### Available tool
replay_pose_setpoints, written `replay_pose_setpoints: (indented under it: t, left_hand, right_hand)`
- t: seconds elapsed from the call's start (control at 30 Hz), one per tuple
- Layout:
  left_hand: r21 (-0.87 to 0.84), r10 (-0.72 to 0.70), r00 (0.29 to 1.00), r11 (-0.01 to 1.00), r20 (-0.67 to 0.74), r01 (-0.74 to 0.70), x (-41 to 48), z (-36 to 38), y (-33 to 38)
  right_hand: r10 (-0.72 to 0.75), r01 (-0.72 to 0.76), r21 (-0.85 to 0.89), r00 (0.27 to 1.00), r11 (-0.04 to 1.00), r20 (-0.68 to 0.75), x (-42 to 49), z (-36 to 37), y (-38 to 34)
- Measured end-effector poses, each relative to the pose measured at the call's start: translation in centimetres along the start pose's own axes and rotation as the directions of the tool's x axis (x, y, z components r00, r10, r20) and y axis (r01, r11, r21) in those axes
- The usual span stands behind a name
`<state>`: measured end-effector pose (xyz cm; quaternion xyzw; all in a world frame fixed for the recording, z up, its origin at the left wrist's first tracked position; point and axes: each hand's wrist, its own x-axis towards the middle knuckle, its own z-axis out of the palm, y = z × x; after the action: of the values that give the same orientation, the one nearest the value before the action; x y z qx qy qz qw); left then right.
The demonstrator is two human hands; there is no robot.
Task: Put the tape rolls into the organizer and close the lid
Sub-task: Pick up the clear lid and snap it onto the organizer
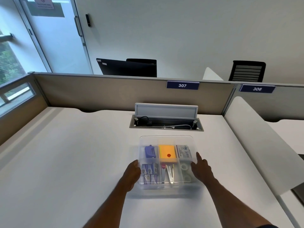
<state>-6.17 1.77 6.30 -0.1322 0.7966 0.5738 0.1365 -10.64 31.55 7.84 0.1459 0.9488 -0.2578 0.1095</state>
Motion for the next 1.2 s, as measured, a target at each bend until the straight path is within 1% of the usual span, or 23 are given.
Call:
replay_pose_setpoints:
  t: [0.13,0.2,0.33,0.4,0.5,0.67,0.77,0.87,0.97,1.0,1.07,1.13,1.17,1.2]
  left_hand:
    - [-0.029,-0.011,1.000,1.000,-0.006,0.011,-0.5,0.3,-0.2]
    - [-0.013,-0.030,0.999,0.999,-0.036,0.030,-0.7,0.7,0.0]
    - [0.025,0.022,0.987,1.000,-0.158,-0.018,-1.5,2.0,0.0]
    - [0.028,0.035,0.980,0.999,-0.195,-0.030,-1.6,2.6,-0.4]
    - [0.049,0.035,0.966,0.999,-0.255,-0.023,-1.5,3.4,-0.6]
    - [0.054,0.022,0.919,0.999,-0.393,-0.001,-1.3,4.4,-1.3]
    - [0.092,0.044,0.915,0.996,-0.402,-0.007,-0.8,4.4,-1.2]
    - [0.119,0.046,0.906,0.993,-0.422,0.005,-0.7,4.4,-1.1]
    - [0.245,0.163,0.898,0.967,-0.409,-0.064,-0.5,4.2,-1.0]
    - [0.262,0.168,0.897,0.963,-0.408,-0.061,-0.2,4.1,-0.9]
    - [0.241,0.115,0.905,0.970,-0.409,-0.015,0.3,3.6,-0.7]
    - [0.235,0.061,0.907,0.971,-0.416,0.042,0.9,3.0,-0.4]
    - [0.256,0.053,0.908,0.965,-0.415,0.061,1.3,2.7,-0.2]
    - [0.282,0.056,0.911,0.957,-0.408,0.067,1.6,2.4,0.0]
  right_hand:
    - [-0.027,0.027,0.043,1.000,0.999,-0.013,-0.8,0.4,0.6]
    - [-0.043,0.044,0.057,0.999,0.997,-0.007,-0.9,0.3,0.8]
    - [-0.070,0.070,0.074,0.998,0.995,-0.006,-1.0,0.3,1.1]
    - [-0.064,0.065,0.071,0.998,0.995,-0.015,-1.1,0.6,1.3]
    - [-0.020,0.022,0.069,0.999,0.997,-0.034,-1.2,0.8,1.3]
    - [-0.023,0.026,0.047,0.998,0.999,-0.066,-1.4,1.3,1.5]
    - [-0.008,0.011,0.035,0.995,0.999,-0.096,-1.2,1.4,1.6]
    - [0.046,-0.043,0.023,0.987,0.999,-0.151,-1.3,1.0,1.4]
    - [0.079,-0.074,0.030,0.970,0.997,-0.231,-0.5,0.4,1.5]
    - [0.090,-0.085,0.034,0.969,0.996,-0.229,-0.3,0.2,1.5]
    - [0.032,-0.040,-0.030,0.971,0.999,-0.237,0.1,0.0,1.4]
    - [0.002,-0.006,-0.071,0.998,0.997,-0.057,0.7,-0.1,1.4]
    - [0.018,-0.018,-0.039,1.000,0.999,-0.016,1.1,-0.4,1.3]
    - [0.046,-0.045,0.038,0.998,0.998,-0.033,1.2,-0.8,0.9]
